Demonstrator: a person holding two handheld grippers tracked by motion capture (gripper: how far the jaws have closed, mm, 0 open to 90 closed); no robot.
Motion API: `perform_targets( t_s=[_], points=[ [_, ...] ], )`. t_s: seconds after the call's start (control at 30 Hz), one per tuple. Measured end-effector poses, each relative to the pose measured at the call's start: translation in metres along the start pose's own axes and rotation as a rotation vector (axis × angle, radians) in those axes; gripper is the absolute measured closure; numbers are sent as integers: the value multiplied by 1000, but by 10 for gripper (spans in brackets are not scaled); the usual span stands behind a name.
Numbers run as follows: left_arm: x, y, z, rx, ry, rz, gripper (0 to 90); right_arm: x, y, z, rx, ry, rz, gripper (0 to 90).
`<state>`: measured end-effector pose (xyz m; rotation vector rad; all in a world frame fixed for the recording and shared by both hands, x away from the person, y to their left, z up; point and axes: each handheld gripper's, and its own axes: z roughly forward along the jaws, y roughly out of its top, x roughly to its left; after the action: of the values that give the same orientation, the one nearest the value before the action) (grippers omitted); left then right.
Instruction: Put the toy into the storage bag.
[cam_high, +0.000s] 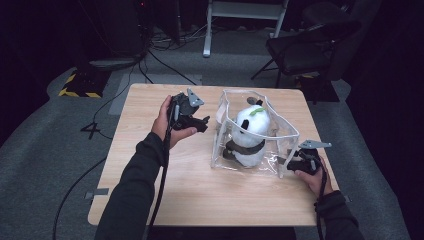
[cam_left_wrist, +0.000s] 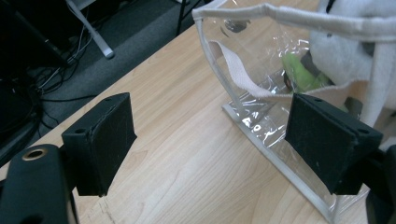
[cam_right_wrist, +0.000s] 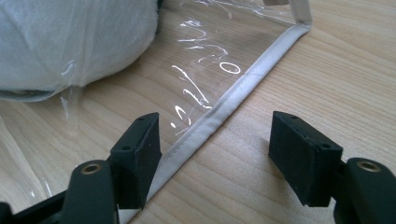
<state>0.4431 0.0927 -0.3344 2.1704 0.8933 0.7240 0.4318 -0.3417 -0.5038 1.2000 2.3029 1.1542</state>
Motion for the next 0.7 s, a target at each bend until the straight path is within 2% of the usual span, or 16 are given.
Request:
perform_targets(
  t_s=[0.57, 0.7],
  points=[
    [-2, -33, 8, 68, 32, 29, 159, 0, 0, 0, 0, -1, -1, 341],
    [0, -43, 8, 88, 28, 22, 159, 0, 0, 0, 0, -1, -1, 341]
  ],
)
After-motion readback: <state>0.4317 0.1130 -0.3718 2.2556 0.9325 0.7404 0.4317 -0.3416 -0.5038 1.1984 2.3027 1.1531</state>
